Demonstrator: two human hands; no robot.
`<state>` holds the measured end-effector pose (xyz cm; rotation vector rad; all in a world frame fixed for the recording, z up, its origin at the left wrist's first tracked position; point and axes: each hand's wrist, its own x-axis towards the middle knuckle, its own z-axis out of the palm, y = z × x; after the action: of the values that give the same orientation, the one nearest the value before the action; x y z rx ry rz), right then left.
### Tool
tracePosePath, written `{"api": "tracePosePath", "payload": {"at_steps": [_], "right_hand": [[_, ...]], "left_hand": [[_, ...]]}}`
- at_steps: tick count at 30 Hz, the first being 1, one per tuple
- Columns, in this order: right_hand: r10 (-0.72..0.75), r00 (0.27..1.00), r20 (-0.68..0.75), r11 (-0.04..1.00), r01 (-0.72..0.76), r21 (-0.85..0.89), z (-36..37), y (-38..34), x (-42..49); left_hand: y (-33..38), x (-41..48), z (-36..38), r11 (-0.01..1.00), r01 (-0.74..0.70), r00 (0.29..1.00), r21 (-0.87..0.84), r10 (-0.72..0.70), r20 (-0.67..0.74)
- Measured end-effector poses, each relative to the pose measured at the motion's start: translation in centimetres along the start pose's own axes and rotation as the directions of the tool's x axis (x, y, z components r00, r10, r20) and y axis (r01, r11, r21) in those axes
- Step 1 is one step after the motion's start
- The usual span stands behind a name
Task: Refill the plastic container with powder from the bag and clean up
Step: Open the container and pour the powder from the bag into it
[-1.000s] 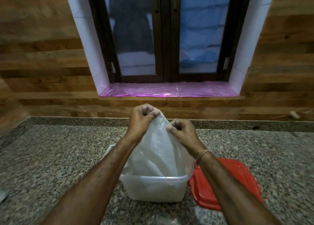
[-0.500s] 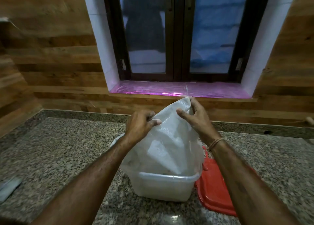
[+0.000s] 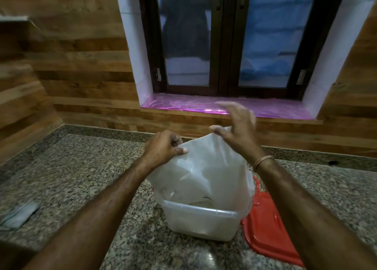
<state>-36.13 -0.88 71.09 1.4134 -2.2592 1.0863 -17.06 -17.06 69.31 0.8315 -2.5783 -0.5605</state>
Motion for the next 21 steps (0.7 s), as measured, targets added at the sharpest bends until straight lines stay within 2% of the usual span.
{"api": "tracePosePath", "payload": {"at_steps": [2,3,4,6,9,13,15,18,21], "right_hand": [[-0.086,0.960,0.267,0.996,0.092,-0.012,-0.1,-1.9,0.7],[-0.084,0.933,0.350,0.996,0.093,-0.007,0.3,-2.4,0.8],[-0.083,0.924,0.372,0.996,0.086,0.007,0.8,-2.5,0.9],[-0.065,0.947,0.316,0.996,0.044,0.073,1.7,-2.0,0.9],[0.035,0.960,0.278,0.979,-0.089,0.185,2.2,-0.5,1.2],[0.135,0.961,0.240,0.959,-0.188,0.214,2.0,1.2,1.6],[0.110,0.964,0.242,0.966,-0.161,0.202,2.0,1.1,1.7],[-0.014,0.954,0.300,0.958,-0.073,0.278,2.3,-0.9,1.7],[-0.093,0.935,0.342,0.952,-0.017,0.304,2.9,-3.4,1.8]], "left_hand": [[0.6,0.4,-0.6,1.000,-0.025,0.999,-0.008,0.025,0.024],[0.8,0.5,-0.9,0.999,-0.046,0.998,-0.023,0.046,0.031],[1.0,0.7,-1.3,0.997,-0.064,0.997,-0.043,0.066,0.040],[1.2,0.5,-2.2,0.991,-0.079,0.994,-0.106,0.086,0.071],[0.0,-0.7,-3.7,0.954,-0.007,0.995,-0.300,0.037,0.094],[-2.3,-3.0,-4.5,0.895,0.053,0.998,-0.442,-0.027,0.065],[-2.5,-3.7,-4.0,0.879,0.021,0.999,-0.477,-0.032,-0.014],[-1.9,-3.5,-3.0,0.905,-0.024,0.988,-0.426,-0.044,-0.150],[-0.7,-2.9,-2.7,0.921,-0.080,0.980,-0.381,0.003,-0.197]]}}
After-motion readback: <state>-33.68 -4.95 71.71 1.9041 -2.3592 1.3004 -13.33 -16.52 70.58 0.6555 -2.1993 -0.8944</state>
